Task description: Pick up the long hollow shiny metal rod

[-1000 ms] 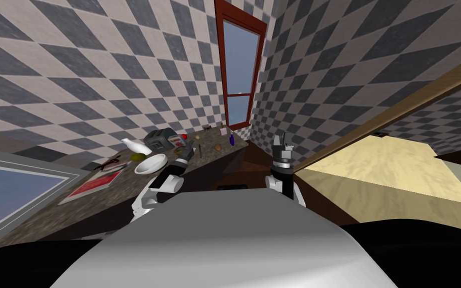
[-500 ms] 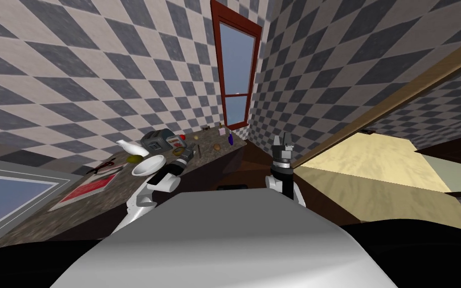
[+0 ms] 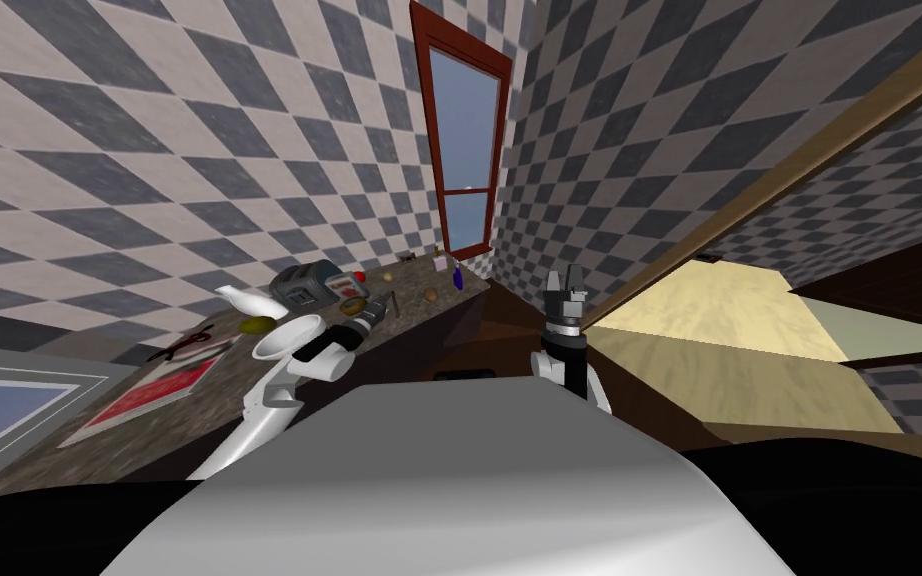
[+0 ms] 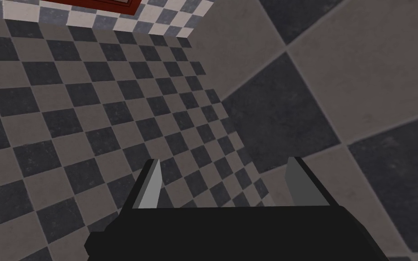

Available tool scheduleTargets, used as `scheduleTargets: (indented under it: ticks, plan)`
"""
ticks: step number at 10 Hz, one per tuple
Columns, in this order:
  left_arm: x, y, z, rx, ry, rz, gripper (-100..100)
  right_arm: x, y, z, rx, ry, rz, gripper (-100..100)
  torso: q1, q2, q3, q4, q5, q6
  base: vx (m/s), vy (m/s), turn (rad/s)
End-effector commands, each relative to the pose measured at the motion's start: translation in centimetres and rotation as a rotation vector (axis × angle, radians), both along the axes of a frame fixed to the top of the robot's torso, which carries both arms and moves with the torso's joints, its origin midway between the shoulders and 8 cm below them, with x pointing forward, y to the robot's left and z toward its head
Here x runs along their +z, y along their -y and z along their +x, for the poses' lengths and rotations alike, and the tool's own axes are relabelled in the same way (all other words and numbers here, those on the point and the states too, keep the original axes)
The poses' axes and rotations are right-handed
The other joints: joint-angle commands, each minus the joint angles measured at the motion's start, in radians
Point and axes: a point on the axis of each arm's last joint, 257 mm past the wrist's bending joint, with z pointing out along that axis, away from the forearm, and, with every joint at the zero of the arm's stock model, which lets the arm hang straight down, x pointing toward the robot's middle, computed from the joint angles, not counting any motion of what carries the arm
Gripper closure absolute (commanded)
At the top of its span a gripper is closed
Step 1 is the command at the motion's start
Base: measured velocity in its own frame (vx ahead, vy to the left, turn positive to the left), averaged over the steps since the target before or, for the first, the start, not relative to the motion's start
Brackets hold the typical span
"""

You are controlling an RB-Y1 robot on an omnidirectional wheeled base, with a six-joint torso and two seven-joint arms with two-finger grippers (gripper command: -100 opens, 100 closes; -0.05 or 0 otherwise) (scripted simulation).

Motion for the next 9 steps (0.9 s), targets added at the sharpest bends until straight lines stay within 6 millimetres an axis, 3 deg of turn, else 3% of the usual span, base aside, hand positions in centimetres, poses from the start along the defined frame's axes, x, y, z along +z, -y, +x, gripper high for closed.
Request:
scheduleTargets:
  ticks: [1, 6, 9]
  plan:
    - [-1.8, -1.0, -0.3, -0.001, -0.074, 0.035, -100, 0.0, 0.0, 0.0, 0.000, 0.000, 0.000, 0, 0.000, 0.000, 0.000, 0.000, 0.000, 0.000, -0.003, 0.009, -0.123]
    - [-5.1, -3.6, -1.3, 0.007, -0.226, 0.097, -100, 0.0, 0.0, 0.0, 0.000, 0.000, 0.000, 0, 0.000, -0.001, -0.001, 0.000, 0.000, 0.001, 0.002, 0.009, -0.100]
    - [-7.9, -6.3, -2.8, 0.017, -0.367, 0.150, -100, 0.0, 0.0, 0.0, 0.000, 0.000, 0.000, 0, 0.000, -0.001, -0.001, 0.000, 0.000, 0.000, 0.013, 0.007, -0.118]
